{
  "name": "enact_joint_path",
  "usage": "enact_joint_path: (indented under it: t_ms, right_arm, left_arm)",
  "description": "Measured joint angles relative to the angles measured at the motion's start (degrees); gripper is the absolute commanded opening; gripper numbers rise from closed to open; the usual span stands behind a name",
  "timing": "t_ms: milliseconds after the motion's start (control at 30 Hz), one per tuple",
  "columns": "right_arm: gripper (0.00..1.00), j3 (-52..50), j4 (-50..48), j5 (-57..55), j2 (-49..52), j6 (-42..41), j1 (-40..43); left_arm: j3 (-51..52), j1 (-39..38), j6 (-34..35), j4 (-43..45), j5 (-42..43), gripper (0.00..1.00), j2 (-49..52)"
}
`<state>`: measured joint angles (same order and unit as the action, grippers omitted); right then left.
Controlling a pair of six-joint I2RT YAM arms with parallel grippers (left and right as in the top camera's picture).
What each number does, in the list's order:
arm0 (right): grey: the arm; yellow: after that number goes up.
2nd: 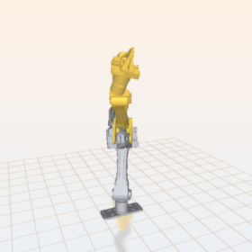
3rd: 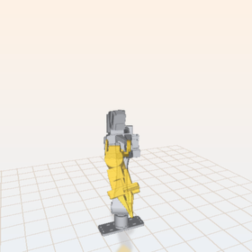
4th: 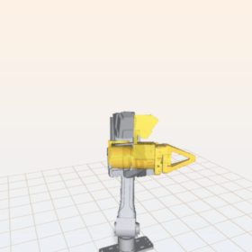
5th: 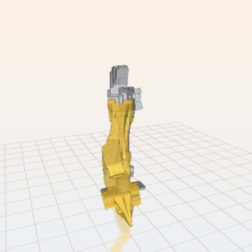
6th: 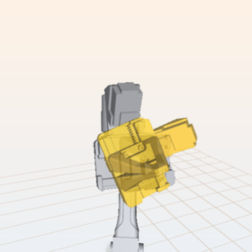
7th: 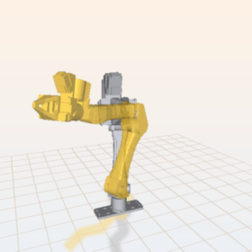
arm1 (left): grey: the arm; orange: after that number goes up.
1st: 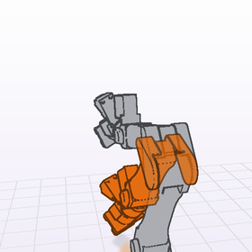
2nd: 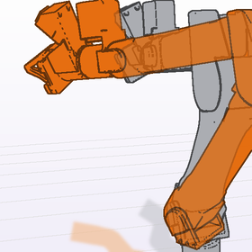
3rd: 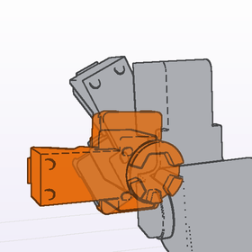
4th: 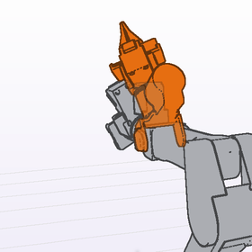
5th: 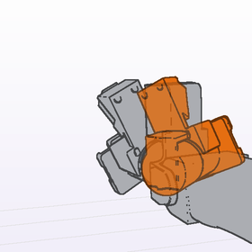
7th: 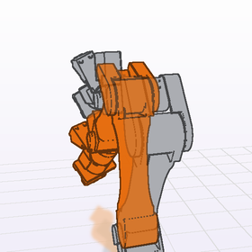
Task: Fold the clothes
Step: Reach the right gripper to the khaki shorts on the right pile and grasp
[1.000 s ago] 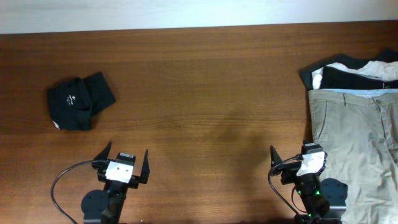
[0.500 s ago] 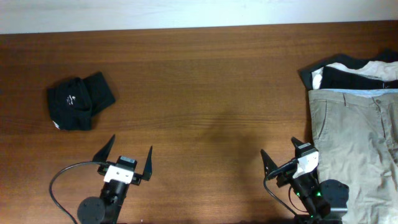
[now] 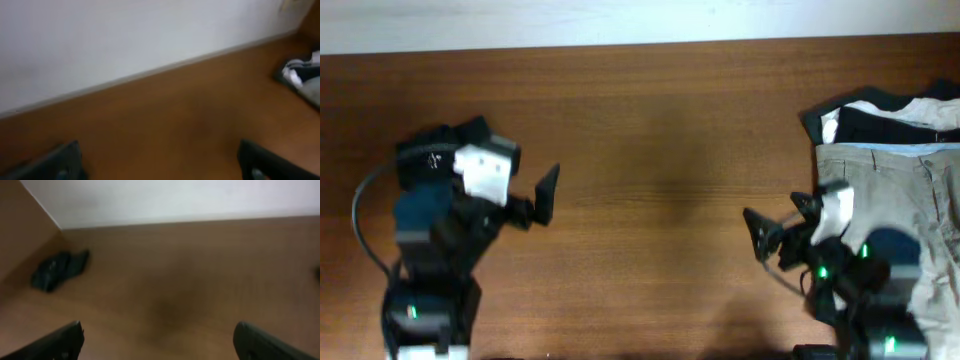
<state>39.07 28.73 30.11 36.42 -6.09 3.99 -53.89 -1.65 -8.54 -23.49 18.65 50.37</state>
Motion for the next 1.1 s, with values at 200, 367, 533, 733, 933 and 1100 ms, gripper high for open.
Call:
enact_joint_path:
  t_ms: [200, 367, 533, 733, 933, 1100]
  right_arm:
    - [0.99, 23.6, 22.2, 0.0, 28.2, 3.8, 0.0]
    - [0.99, 28.9, 22.9, -1.5, 41.6, 4.9, 1.1]
    - [0.99, 29.7, 14.4, -14.3, 50.9, -6.3, 13.4]
    - [0.99, 30.0, 8.9, -24.3, 67.8, -10.2, 14.6]
    - [0.64, 30.2, 8.8, -31.9, 72.0, -10.4, 12.7]
    - [0.51, 33.4, 11.0, -37.2, 72.0, -10.4, 12.7]
  left_arm:
    - [-14.9, 0.0, 0.0, -15.2, 0.7, 0.99, 16.7]
    - [-17.2, 0.0, 0.0, -22.0, 0.7, 0.99, 25.5]
    - [-17.2, 0.0, 0.0, -21.7, 0.7, 0.99, 31.8]
    - [-17.2, 0.0, 0.0, -18.8, 2.6, 0.99, 31.9]
    - [-17.2, 0.0, 0.0, -17.4, 3.1, 0.99, 31.9]
    - [-17.2, 0.0, 0.0, -16.9, 3.1, 0.99, 31.9]
